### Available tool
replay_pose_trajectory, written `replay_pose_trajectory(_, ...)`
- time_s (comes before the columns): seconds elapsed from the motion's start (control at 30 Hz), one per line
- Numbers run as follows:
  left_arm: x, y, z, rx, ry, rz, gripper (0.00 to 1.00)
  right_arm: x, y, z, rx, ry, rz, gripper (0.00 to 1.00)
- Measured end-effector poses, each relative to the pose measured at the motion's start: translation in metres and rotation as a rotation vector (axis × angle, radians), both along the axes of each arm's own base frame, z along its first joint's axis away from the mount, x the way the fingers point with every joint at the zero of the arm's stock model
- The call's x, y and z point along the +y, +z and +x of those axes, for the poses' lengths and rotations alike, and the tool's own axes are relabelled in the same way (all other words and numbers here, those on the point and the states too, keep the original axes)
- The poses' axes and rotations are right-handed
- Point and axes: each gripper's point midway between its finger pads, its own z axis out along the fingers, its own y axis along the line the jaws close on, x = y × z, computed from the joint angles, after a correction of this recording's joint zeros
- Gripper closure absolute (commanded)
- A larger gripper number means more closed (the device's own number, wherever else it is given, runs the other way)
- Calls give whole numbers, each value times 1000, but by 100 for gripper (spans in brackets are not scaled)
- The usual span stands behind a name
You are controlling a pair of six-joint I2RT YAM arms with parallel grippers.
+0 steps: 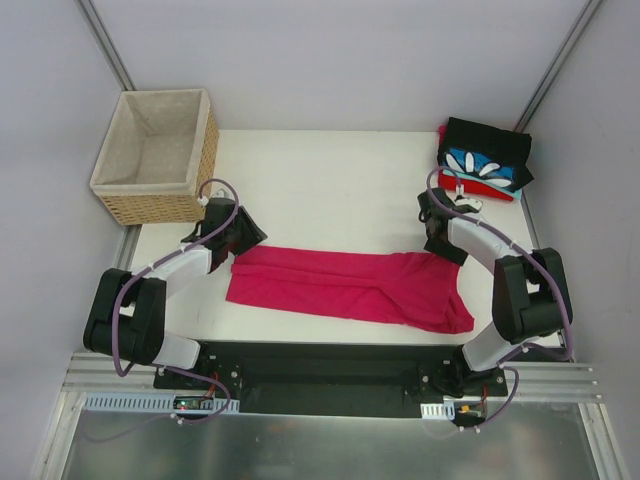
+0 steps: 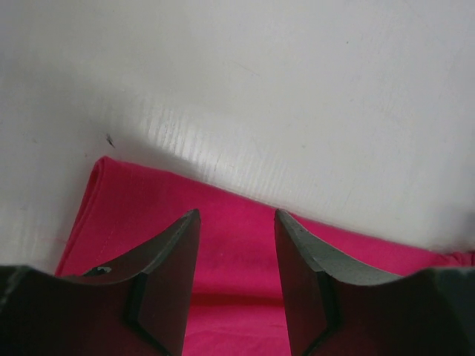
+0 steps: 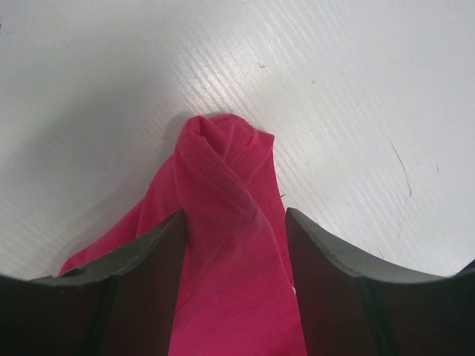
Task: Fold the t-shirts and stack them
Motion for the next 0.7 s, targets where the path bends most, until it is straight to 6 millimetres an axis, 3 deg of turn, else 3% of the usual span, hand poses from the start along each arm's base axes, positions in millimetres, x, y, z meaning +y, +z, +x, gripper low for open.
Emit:
replay_pose_trajectory(0.37, -5, -30, -23, 68, -30, -37, 57, -10, 0, -1, 8, -19, -4, 41)
replay_pose_trajectory(0.7, -10, -33, -13, 7, -33, -64, 57, -20, 4, 1, 9, -48, -4, 42)
